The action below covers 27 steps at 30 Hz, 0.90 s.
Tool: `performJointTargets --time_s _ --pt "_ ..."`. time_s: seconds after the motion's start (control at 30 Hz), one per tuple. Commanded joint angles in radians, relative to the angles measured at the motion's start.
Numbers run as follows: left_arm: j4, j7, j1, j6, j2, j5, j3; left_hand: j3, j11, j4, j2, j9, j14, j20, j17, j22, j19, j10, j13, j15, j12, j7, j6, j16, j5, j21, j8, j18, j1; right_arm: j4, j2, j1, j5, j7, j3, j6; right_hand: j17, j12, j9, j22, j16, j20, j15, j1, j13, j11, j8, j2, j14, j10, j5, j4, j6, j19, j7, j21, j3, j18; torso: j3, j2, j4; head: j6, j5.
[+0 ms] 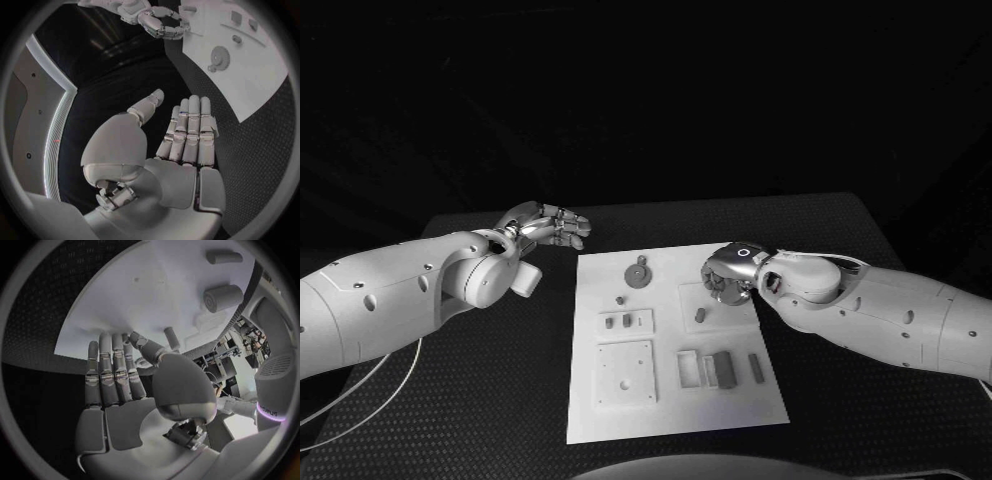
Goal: Assemble the parts on the task board
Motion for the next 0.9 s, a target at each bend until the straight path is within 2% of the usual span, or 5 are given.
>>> performJointTargets --time_s 0.03,0.17,0.3,0.63,0.9 --pt "0.0 0.003 0.001 0.012 0.001 0.002 0.001 -0.004 0.001 -0.001 0.001 -0.001 0.002 0.003 0.001 -0.002 0.0 -0.01 -0.001 0.004 -0.005 0.001 -0.011 -0.005 -0.001 0.004 0.003 -0.003 -0.01 -0.006 0.002 -0.023 -0.037 -0.014 -0.014 0.03 0.003 -0.006 -0.001 0.0 0.004 0.001 0.0 0.011 -0.003 0.0 0.0 0.0 0.004 0.001 0.0 -0.002 0.004 0.003 0.001 -0.003 -0.001 0.02 -0.0004 0.0 0.0006 -0.002 -0.001" --pt "-0.002 0.001 0.001 0.014 0.002 -0.001 0.001 -0.005 0.004 -0.002 0.0 -0.002 0.001 0.004 0.002 -0.004 -0.001 -0.016 -0.003 0.004 -0.005 0.003 -0.016 -0.007 -0.001 0.004 0.002 -0.003 -0.01 -0.008 0.005 -0.024 -0.046 -0.024 -0.014 0.013 0.008 -0.015 -0.004 0.0 -0.004 0.003 0.004 0.021 -0.004 0.003 -0.005 -0.002 -0.004 -0.004 0.0 -0.002 0.001 -0.002 0.003 -0.012 0.001 0.019 -0.0007 0.0 0.0003 -0.002 -0.002" --pt "-0.002 0.0 0.001 0.014 0.004 -0.003 0.001 -0.006 0.005 -0.003 0.0 -0.003 0.0 0.004 0.003 -0.005 -0.002 -0.018 -0.003 0.005 -0.006 0.004 -0.019 -0.008 -0.001 0.004 0.002 -0.003 -0.01 -0.009 0.006 -0.025 -0.051 -0.023 -0.014 0.008 0.013 -0.037 -0.006 0.001 -0.024 0.007 0.016 0.033 -0.009 0.016 -0.008 -0.003 -0.027 -0.025 0.0 -0.002 0.004 -0.023 0.002 -0.028 0.0 0.013 -0.0007 0.0 0.0001 -0.002 -0.002" --pt "-0.004 -0.001 0.001 0.014 0.005 -0.007 0.001 -0.006 0.006 -0.004 -0.001 -0.003 -0.001 0.004 0.003 -0.006 -0.003 -0.021 -0.004 0.005 -0.006 0.005 -0.022 -0.01 -0.001 0.004 0.002 -0.003 -0.009 0.01 0.004 -0.025 -0.051 -0.024 -0.014 -0.053 0.029 -0.039 -0.003 0.012 -0.023 0.006 0.011 0.065 -0.004 0.01 -0.004 0.001 -0.012 -0.008 0.0 -0.001 0.018 -0.01 -0.002 -0.027 0.008 0.016 0.0003 0.0 0.0007 -0.002 -0.005" --pt "-0.006 -0.001 0.001 0.014 0.005 -0.007 0.001 -0.006 0.006 -0.004 -0.001 -0.003 -0.001 0.005 0.004 -0.007 -0.003 -0.022 -0.004 0.006 -0.005 0.005 -0.023 -0.01 -0.001 0.004 0.002 -0.003 -0.008 0.025 -0.008 -0.024 -0.053 -0.036 -0.013 -0.064 0.041 -0.037 0.002 0.019 -0.021 0.005 0.005 0.072 0.002 0.004 0.001 -0.001 0.003 0.007 0.0 -0.001 0.028 0.005 -0.006 -0.024 0.006 0.021 -0.0007 0.0 0.0008 -0.003 -0.006"
